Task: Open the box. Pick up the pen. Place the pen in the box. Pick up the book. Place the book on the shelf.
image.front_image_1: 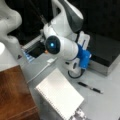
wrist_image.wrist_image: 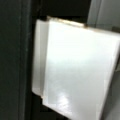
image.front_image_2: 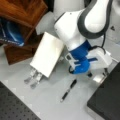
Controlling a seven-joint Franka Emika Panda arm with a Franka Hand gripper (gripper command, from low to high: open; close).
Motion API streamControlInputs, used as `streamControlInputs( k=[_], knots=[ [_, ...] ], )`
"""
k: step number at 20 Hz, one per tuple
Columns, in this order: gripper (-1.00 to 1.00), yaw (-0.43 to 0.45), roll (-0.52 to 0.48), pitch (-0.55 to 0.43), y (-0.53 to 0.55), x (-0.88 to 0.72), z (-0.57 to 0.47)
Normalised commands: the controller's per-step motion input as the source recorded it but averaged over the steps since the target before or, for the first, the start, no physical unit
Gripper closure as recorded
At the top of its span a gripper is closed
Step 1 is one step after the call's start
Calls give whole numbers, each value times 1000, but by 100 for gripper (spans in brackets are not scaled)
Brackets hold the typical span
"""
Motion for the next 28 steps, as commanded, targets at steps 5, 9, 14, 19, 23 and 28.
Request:
streamControlInputs(
  k=[5, 9, 14, 19, 23, 28],
  knots=[
    [-100, -96, 384, -62, -119, -4, -130],
    [-100, -105, 350, -25, -96, 54, -135],
    [-100, -21, 240, -33, -93, 71, -156],
    [-100, -10, 223, -81, -71, 109, -95],
    [-100, -31, 219, -94, -33, 154, -108],
    [-100, -32, 206, -81, -4, 145, -106]
  ],
)
